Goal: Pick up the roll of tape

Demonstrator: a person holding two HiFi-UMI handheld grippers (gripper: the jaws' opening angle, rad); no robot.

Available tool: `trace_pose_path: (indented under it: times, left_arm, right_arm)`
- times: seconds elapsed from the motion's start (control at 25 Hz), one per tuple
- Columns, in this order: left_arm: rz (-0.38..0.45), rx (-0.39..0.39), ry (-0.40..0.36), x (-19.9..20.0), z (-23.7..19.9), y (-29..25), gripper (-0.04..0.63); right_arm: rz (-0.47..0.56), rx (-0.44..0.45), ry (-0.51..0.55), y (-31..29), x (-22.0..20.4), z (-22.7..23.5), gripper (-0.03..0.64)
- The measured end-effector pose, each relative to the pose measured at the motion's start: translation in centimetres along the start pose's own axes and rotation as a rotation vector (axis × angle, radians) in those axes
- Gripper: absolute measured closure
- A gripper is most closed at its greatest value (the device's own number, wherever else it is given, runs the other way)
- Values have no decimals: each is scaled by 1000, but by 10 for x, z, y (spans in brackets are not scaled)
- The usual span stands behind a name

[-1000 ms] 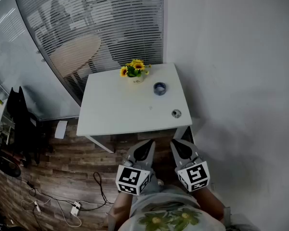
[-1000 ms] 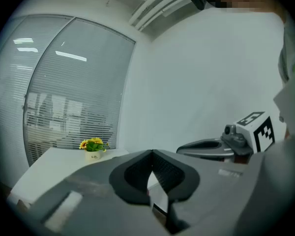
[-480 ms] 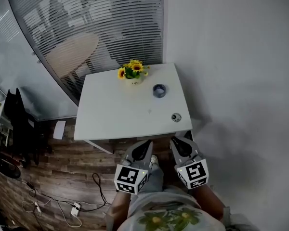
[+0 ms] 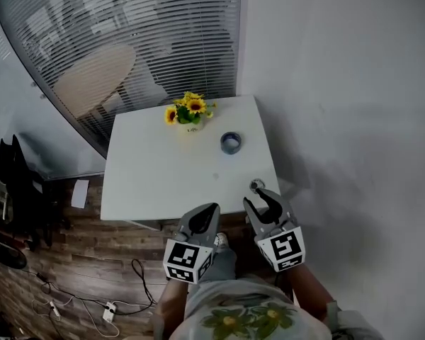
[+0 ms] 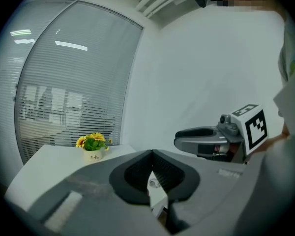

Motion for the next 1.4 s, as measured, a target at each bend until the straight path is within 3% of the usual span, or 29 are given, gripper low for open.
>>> trace_pose_path:
  times: [0.48, 0.72, 1.4]
  left_arm:
    - [-13, -26, -1, 34, -82, -54, 591]
    - [-22, -30, -17, 35, -112, -73, 591]
    - [-63, 11, 61, 10, -165, -98, 591]
  right_arm:
    - [-52, 8, 12, -102, 16, 35, 448]
    - [-101, 22, 26, -142, 2, 41, 403]
    - [-291, 130, 144, -216, -53, 38, 399]
Point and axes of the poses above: the fingertips, and each gripper's own axes: y backward along the fingers, z to its right, x out of its top, the point moved 2 cm from there along y, backward along the fingers, and after that the axes turned 10 degrees about -x, right-handed, at the moved point
